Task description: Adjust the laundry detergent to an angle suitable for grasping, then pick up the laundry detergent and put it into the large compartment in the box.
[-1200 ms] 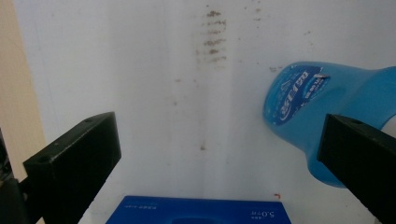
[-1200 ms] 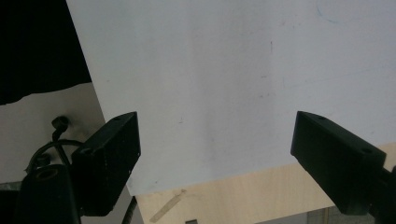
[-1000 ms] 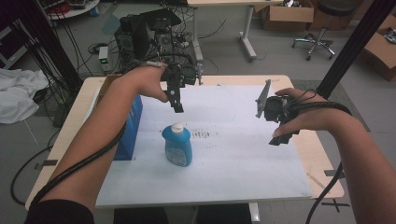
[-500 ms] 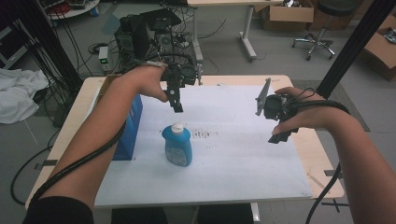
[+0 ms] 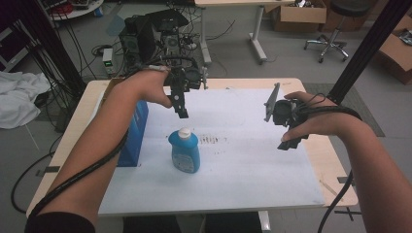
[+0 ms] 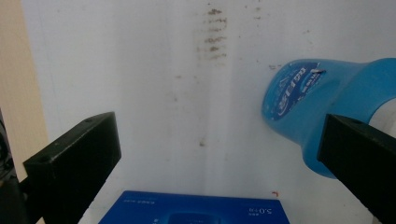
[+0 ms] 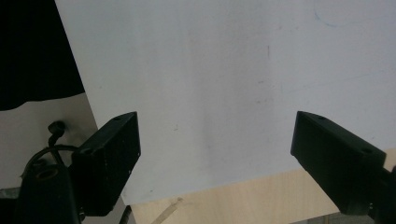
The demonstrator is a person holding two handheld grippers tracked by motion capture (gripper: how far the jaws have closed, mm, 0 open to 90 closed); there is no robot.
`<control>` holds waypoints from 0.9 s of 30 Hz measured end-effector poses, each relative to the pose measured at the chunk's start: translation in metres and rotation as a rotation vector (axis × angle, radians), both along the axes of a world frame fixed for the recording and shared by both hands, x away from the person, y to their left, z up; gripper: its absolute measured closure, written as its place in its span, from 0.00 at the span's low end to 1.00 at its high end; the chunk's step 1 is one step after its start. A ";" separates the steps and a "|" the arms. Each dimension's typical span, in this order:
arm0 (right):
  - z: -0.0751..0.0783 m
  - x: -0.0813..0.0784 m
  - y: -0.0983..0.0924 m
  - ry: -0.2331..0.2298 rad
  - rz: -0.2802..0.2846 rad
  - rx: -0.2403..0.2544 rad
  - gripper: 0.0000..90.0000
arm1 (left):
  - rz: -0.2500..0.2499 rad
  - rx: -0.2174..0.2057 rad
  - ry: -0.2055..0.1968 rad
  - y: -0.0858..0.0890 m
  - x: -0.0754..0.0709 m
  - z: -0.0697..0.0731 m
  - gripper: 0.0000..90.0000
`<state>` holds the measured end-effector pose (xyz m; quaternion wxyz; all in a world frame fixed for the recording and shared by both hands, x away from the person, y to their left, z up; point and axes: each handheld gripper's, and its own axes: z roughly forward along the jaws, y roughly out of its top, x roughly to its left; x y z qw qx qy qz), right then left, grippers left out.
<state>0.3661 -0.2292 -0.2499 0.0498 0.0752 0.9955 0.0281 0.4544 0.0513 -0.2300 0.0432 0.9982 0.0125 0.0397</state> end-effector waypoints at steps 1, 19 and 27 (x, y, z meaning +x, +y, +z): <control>0.000 0.000 0.000 0.000 0.001 -0.001 0.18 | -0.003 0.005 -0.003 0.000 0.000 -0.001 0.00; 0.005 0.000 0.000 -0.009 -0.019 0.012 0.18 | -0.019 -0.003 -0.013 0.004 0.001 0.006 0.00; 0.001 0.002 0.001 0.000 -0.009 0.014 0.18 | -0.023 -0.016 -0.021 0.014 -0.005 0.013 0.00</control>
